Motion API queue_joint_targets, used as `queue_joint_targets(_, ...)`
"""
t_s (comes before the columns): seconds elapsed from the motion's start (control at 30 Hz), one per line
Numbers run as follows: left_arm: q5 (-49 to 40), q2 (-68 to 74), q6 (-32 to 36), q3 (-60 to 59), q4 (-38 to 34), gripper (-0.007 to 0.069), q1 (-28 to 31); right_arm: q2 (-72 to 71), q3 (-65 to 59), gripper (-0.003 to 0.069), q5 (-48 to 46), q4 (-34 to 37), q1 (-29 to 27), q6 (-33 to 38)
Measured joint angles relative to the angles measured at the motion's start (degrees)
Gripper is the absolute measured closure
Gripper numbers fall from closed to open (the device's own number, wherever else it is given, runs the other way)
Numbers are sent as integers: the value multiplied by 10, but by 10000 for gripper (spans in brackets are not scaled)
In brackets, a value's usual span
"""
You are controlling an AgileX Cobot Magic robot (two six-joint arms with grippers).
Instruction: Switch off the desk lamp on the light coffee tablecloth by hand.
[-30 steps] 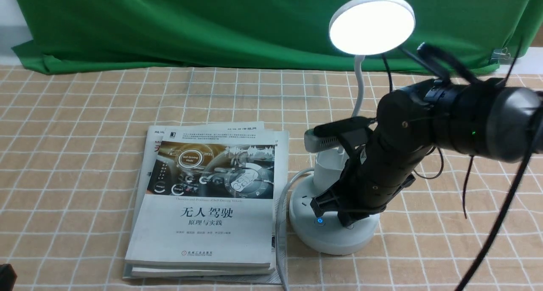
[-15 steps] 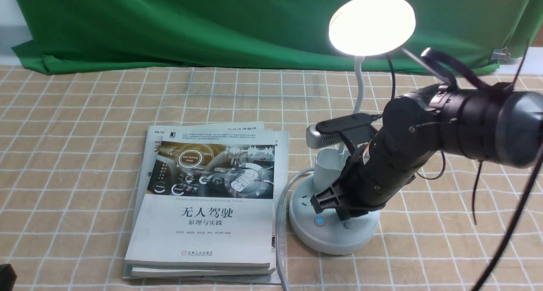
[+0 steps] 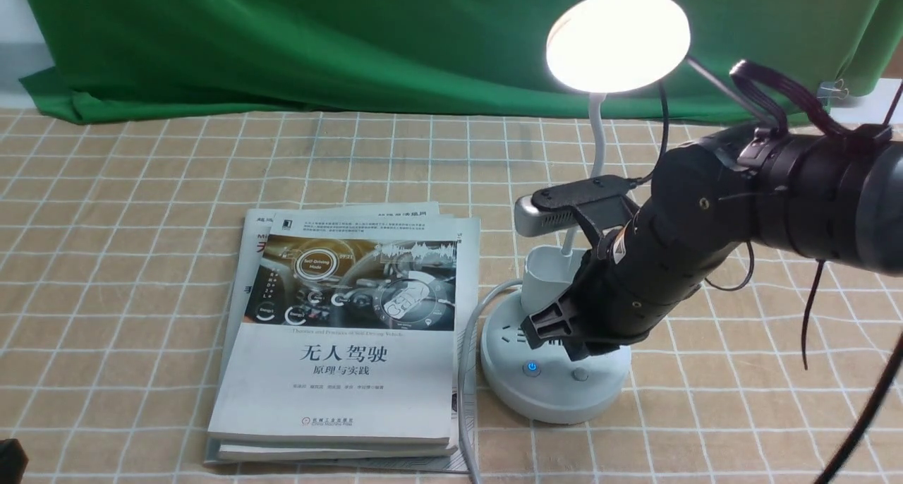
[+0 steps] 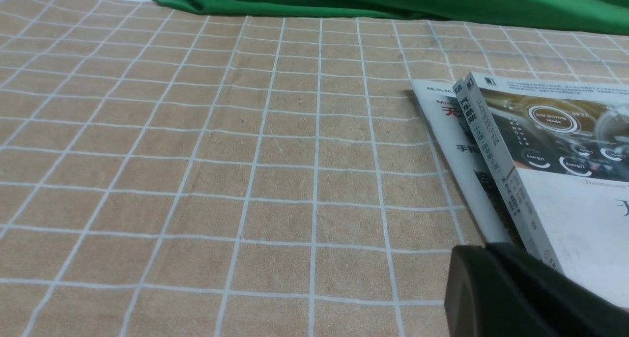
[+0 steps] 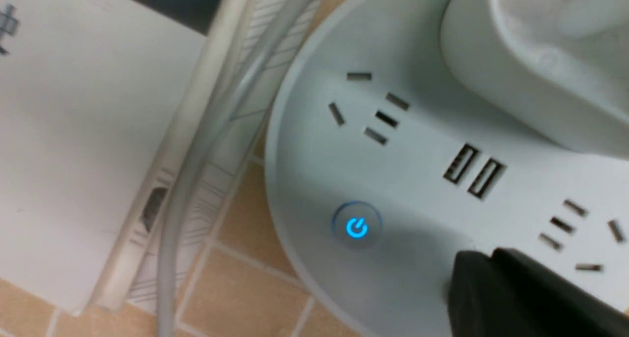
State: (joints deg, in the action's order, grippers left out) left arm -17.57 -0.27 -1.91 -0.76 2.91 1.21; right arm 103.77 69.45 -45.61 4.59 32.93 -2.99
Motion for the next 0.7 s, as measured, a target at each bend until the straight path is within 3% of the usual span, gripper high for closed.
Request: queue_joint_targets(0.7, 0, 0, 0, 0, 0, 620, 0, -15, 0, 612, 14, -1, 0, 11)
